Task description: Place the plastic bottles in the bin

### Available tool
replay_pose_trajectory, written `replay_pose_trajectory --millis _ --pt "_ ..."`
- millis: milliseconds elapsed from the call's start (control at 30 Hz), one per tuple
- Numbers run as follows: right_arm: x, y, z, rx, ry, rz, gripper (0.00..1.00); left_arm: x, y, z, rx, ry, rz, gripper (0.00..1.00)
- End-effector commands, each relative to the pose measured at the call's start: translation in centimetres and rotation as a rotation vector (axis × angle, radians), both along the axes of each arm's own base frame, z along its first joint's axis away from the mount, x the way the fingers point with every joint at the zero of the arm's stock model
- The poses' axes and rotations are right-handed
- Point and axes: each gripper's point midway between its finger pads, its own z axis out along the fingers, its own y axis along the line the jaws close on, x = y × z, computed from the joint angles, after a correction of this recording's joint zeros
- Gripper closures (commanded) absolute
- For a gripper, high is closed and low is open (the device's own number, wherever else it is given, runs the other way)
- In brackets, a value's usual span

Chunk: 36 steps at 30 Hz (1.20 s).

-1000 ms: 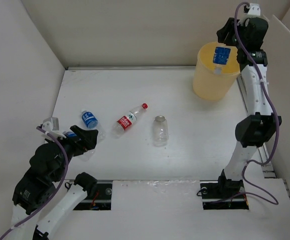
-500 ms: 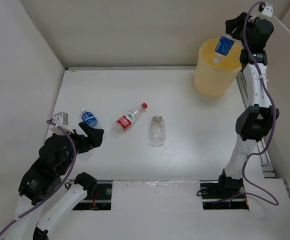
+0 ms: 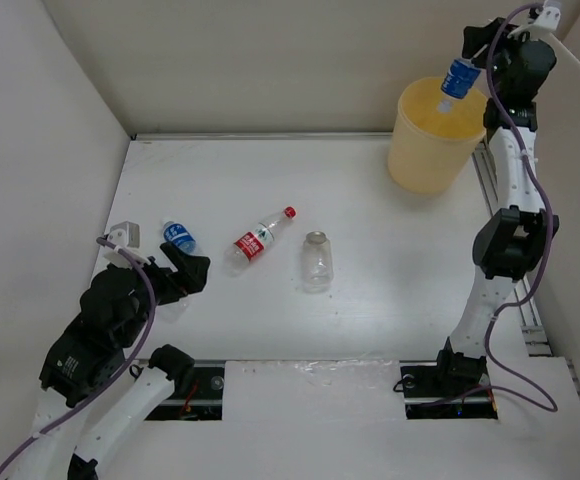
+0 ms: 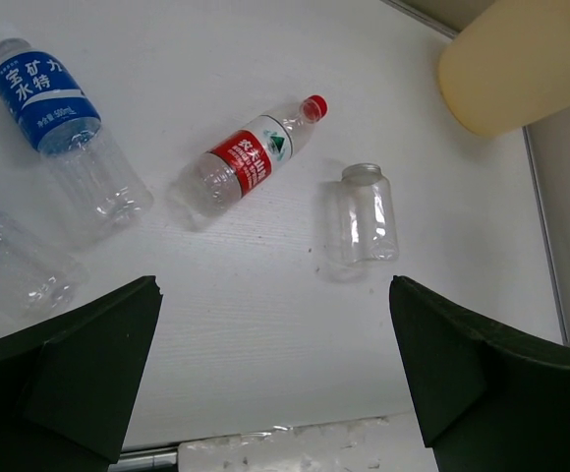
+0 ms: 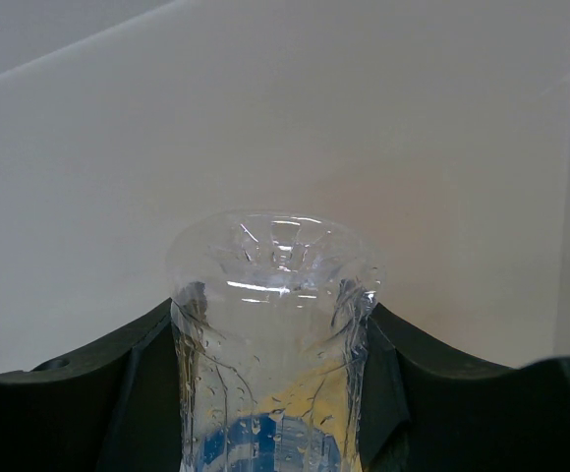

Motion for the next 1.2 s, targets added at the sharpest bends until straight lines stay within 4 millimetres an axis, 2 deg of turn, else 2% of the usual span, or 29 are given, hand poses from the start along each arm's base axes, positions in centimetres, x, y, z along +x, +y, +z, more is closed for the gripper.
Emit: replay_pose_trajectory --millis 0,67,133,167,200,233,267,333,433,500,600,633,667,700,733,767,800,833,867,933,967,1000,1033,1067,1100,1167 --pt "-1.6 -0.5 4.8 -0.126 -0.106 -0.104 1.0 0.2 -0.2 1.0 -0.014 -0.046 -0.01 0.0" --pt "-1.3 -0.6 3.5 -0.182 -0.055 -0.133 0.98 0.3 -0.3 0.8 -0.009 -0.036 -0.01 0.0" --pt "-0.8 -1.6 1.4 -0.236 -0.001 -0.181 0.81 0.5 -0.3 0.6 -0.004 -0.027 -0.01 0.0" --pt "-0.8 -1.2 1.3 -0.255 0.004 -0.191 0.66 0.6 -0.4 0.5 0.001 -0.019 -0.01 0.0" --pt "-0.7 -1.7 0.3 -0.267 0.037 -0.213 0.47 0.6 -0.4 0.5 0.001 -0.019 -0.01 0.0" --pt "-0.6 -1.8 -0.2 -0.28 0.046 -0.216 0.13 0.6 -0.4 0.5 0.001 -0.019 -0.01 0.0" --pt "-0.2 -1.7 -1.0 -0.291 0.063 -0.206 0.05 0.6 -0.4 0.5 0.001 -0.019 -0.01 0.0" --pt "0.1 -1.1 -1.6 -0.299 0.068 -0.17 0.0 0.6 -0.4 0.5 0.001 -0.019 -0.01 0.0" --pt "-0.2 -0.4 -1.0 -0.32 0.053 -0.137 0.0 0.6 -0.4 0.5 0.001 -0.019 -0.01 0.0" --pt "-1.7 1.1 1.9 -0.343 -0.005 -0.097 0.0 0.6 -0.7 0.7 -0.008 -0.025 -0.022 0.0" --pt "-4.2 2.8 3.6 -0.352 0.006 -0.076 0.0 1.3 -1.6 0.8 -0.02 -0.028 -0.047 0.0" --pt "-7.0 3.4 6.6 -0.379 -0.034 -0.089 0.0 2.0 -2.0 0.9 -0.018 -0.024 -0.048 0.0" --pt "-7.9 4.8 5.5 -0.392 0.014 -0.075 0.0 2.2 -2.1 0.5 -0.01 -0.009 -0.047 0.0" --pt "-9.3 5.5 6.0 -0.411 0.029 -0.079 0.0 2.7 -2.4 0.5 -0.008 -0.005 -0.047 0.0" --pt "-12.5 6.1 8.5 -0.468 0.01 -0.101 0.0 3.1 -2.7 0.8 -0.019 -0.004 -0.044 0.0" --pt "-14.1 7.4 5.4 -0.495 0.174 -0.105 0.0 4.0 -3.9 0.8 -0.029 0.005 -0.078 0.0" --pt "-16.3 8.1 6.4 -0.534 0.198 -0.115 0.0 4.4 -4.6 1.0 -0.038 0.004 -0.098 0.0" --pt "-18.0 8.7 5.7 -0.565 0.252 -0.119 0.0 4.8 -5.4 1.3 -0.054 -0.005 -0.124 0.0" --pt "-21.5 10.7 4.3 -0.62 0.307 -0.1 0.0 5.5 -7.3 2.4 -0.096 -0.034 -0.198 0.0" --pt "-25.1 12.3 3.1 -0.642 0.296 -0.072 0.0 6.3 -9.0 3.1 -0.133 -0.051 -0.252 0.0" --pt "-29.6 12.3 5.2 -0.612 0.198 -0.06 0.0 6.7 -9.8 3.3 -0.154 -0.048 -0.275 0.0" --pt "-31.2 13.7 5.4 -0.599 0.13 -0.007 0.0 7.5 -11.6 3.0 -0.161 -0.04 -0.322 0.0" --pt "-31.9 14.5 2.1 -0.623 0.165 0.044 0.0 7.9 -12.6 2.6 -0.166 -0.021 -0.339 0.0" --pt "-34.6 14.0 3.2 -0.606 0.115 0.052 0.0 8.3 -13.7 2.6 -0.167 -0.019 -0.361 0.0" --pt "-36.0 14.3 2.0 -0.627 0.155 0.083 0.0 8.9 -16.2 1.9 -0.167 0.007 -0.407 0.0" --pt "-37.9 13.7 1.5 -0.65 0.18 0.086 0.0 9.5 -18.8 1.0 -0.154 0.047 -0.428 0.0"
